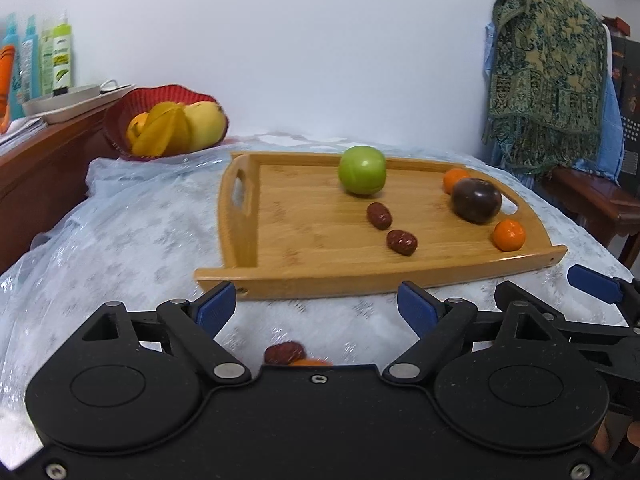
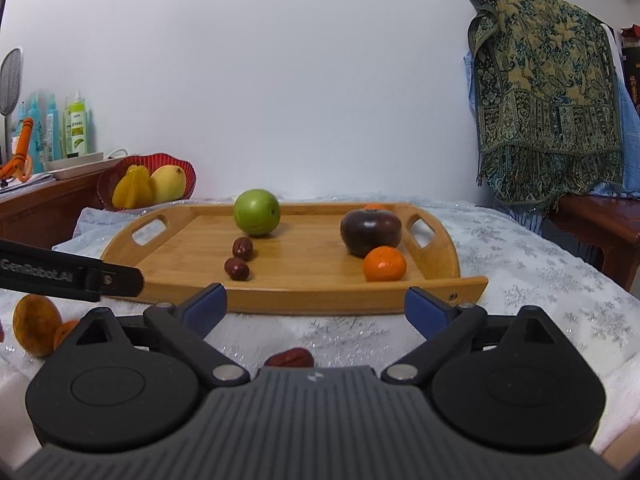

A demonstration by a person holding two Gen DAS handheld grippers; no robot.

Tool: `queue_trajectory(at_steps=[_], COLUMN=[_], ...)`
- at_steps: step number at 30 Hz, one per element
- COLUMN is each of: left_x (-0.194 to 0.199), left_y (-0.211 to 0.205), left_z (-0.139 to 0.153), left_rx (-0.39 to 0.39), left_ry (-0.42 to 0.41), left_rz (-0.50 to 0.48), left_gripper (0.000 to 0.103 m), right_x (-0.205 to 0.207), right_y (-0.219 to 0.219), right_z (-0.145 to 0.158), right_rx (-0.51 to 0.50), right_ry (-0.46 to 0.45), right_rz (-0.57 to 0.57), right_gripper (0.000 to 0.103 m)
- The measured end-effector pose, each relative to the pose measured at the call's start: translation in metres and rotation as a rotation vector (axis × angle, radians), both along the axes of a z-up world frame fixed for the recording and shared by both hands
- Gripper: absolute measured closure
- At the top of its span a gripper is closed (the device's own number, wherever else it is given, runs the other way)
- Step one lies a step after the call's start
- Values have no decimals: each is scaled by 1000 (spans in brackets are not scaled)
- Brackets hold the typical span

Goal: Organize fruits
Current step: 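Move both tools back from the tray to the loose fruits on the cloth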

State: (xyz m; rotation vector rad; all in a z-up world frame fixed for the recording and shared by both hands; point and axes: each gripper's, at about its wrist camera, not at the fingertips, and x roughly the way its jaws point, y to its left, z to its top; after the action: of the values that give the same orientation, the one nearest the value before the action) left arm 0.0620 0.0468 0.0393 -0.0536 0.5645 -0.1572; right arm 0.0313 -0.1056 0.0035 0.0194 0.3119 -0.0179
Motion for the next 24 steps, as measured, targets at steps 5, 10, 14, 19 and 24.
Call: queue_trajectory(at_steps=[5, 10, 14, 19, 24], left_x=[-8, -18, -27, -38, -46], left_y=[11, 13, 12, 13, 17], left_z=[-4, -7, -8, -9, -11], left_rx=[-21, 17, 52, 67, 89], left_ry=[0, -26, -46, -62, -74], left_rz=[17, 16, 4, -2, 6], left_gripper=[15, 15, 15, 15, 14], right_x=[1, 4, 5, 5, 6], right_y=[7, 14, 14, 15, 18], right_z=[-6, -11, -13, -17, -20], right_rx=[-26, -60, -62, -58, -65], right_ry=[15, 34, 54, 82, 97], right_rz=[14, 25, 29, 39, 47], right_gripper=[2, 2, 4, 9, 14])
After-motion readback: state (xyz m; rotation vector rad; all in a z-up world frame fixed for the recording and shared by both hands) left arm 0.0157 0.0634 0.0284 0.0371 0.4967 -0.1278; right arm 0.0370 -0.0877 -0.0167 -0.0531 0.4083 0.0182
